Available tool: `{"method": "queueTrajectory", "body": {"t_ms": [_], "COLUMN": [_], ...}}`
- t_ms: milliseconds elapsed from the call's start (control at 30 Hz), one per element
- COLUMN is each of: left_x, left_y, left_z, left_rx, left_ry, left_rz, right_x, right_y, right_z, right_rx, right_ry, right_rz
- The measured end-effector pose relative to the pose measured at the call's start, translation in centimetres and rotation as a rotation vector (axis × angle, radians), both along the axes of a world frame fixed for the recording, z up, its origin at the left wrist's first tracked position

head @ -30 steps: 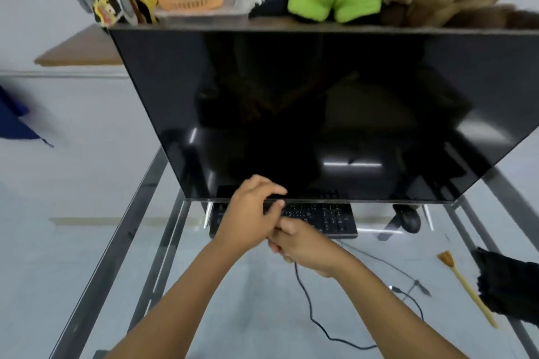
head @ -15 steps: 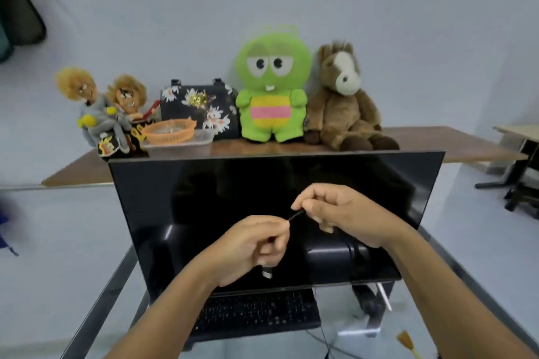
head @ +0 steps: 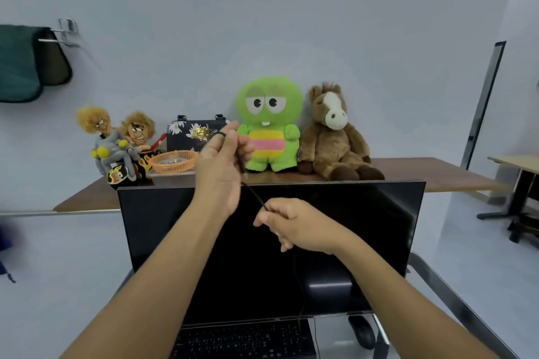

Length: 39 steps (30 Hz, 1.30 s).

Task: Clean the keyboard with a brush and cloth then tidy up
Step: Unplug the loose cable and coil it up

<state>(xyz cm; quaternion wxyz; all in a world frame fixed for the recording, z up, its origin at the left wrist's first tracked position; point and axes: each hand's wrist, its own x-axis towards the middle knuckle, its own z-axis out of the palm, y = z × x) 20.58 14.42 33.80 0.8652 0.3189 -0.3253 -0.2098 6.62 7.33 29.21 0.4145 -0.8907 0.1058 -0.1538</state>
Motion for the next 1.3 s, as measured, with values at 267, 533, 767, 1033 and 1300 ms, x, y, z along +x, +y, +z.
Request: {"method": "queueTrajectory", "body": {"t_ms": [267,533,767,1033,1300], "left_x": [0.9,-3.8,0.7,3.7,-1.5], "left_y": [3.5,6.1,2.9,1.9,4.7], "left_z": [-3.1,-3.6,0.2,-3.4,-5.2], "left_rx": [0.728,0.235,-0.075,0.706,0.327], "left_ry": [-0.854,-0.151,0.228,-0.825,-0.327], "left_rz": [0.014,-0.736,-0.330,0.207,-0.721], "right_x": [-0.3,1.6,4.1,2.2,1.6], "right_y": [0.2,-1.6,-0.3,1.1,-1.1], "right_z": [3.0,5.3,0.8,2.2,5.8], "right_rx": [-0.209,0.144,0.030,-0.573,-0.184], "right_ry": [-0.229,-0.384,-0.251,-0.077,-0.352], "right_rz": [-0.014,0.057,-0.068,0.038,-0.048]}}
